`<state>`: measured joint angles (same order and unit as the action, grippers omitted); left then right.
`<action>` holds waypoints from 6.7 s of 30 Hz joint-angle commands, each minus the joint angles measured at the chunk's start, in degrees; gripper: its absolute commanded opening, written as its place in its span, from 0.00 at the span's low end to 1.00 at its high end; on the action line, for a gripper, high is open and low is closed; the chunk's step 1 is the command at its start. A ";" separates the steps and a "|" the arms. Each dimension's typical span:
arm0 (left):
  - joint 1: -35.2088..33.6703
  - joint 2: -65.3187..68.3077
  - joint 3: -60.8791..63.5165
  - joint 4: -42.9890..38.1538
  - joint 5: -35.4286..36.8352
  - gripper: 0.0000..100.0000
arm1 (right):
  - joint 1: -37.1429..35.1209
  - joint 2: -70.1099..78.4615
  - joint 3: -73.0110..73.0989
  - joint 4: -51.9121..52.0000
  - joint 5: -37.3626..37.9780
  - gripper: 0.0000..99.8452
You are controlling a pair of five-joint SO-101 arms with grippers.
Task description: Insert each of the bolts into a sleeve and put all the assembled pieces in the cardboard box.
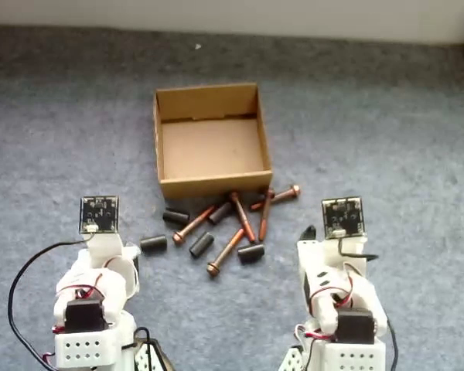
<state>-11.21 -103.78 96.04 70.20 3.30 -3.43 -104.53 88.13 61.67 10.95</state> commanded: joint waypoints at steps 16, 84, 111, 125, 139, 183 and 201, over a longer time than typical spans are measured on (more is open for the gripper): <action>-5.76 -0.31 1.01 -0.35 -0.44 0.10 | -19.47 40.31 -42.15 20.88 0.44 0.21; -5.76 -0.31 1.01 -0.09 -0.44 0.10 | -30.99 98.42 -44.79 4.44 31.56 0.21; -5.76 -0.31 1.01 -0.09 -0.44 0.10 | -30.73 98.33 -44.44 -4.35 11.34 0.20; -5.76 -0.31 1.01 -0.09 -0.44 0.10 | -30.73 97.27 -44.79 -4.00 11.25 0.00; -5.85 -0.31 0.84 0.00 -0.44 0.10 | -27.38 64.57 -43.03 7.25 -13.27 0.01; 23.78 56.04 -60.09 12.92 -7.65 0.10 | 15.08 33.27 -14.20 -18.07 -39.30 0.01; 40.13 104.84 -84.09 0.53 11.43 0.13 | 18.77 33.45 -13.93 -21.23 -39.30 0.01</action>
<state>27.82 -5.14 18.86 70.64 13.49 14.86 -70.07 74.51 41.71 -27.74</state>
